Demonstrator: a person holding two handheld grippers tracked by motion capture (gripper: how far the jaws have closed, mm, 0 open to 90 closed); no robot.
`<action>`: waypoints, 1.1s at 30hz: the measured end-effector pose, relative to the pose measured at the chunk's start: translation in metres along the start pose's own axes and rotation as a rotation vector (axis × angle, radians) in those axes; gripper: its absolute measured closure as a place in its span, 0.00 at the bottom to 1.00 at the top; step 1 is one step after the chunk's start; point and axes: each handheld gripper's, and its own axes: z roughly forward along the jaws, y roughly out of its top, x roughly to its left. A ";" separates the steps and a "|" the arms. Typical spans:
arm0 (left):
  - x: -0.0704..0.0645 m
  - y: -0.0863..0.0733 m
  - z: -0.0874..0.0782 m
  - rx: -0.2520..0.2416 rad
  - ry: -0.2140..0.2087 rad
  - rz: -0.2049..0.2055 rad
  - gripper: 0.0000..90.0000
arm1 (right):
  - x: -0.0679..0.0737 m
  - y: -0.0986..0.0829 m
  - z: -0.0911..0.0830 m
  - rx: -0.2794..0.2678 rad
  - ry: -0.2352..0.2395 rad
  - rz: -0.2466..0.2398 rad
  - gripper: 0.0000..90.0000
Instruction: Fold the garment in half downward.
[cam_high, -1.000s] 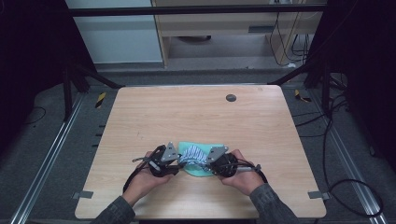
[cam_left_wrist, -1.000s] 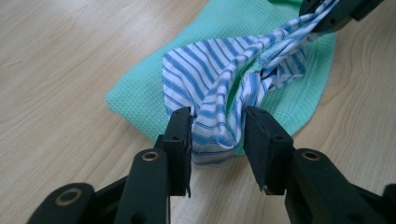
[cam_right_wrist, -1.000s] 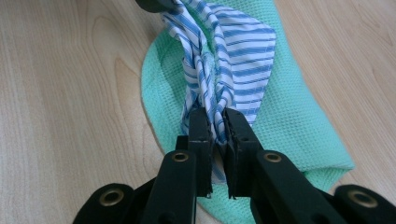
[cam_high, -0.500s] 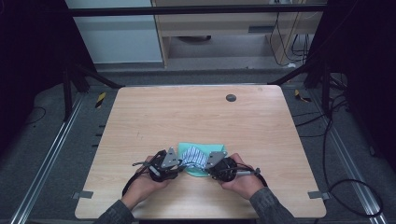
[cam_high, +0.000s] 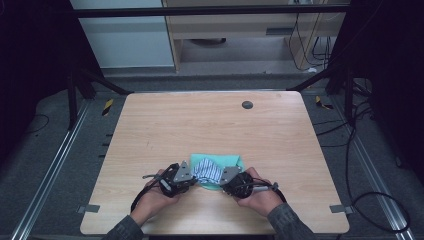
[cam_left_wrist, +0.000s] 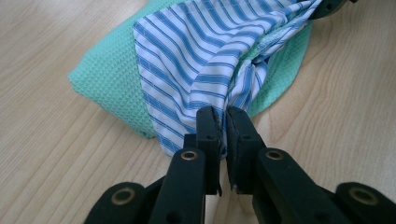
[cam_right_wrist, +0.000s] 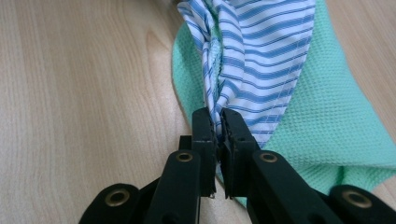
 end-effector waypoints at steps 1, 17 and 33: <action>0.000 0.000 0.000 0.001 -0.004 0.000 0.94 | 0.001 0.000 0.000 0.003 0.003 -0.007 0.95; -0.007 -0.004 -0.001 0.029 -0.027 0.040 0.95 | 0.004 -0.002 0.002 0.030 0.016 -0.038 0.95; -0.016 -0.004 -0.010 -0.007 -0.019 -0.030 0.71 | 0.005 -0.008 -0.006 0.013 0.000 0.004 0.74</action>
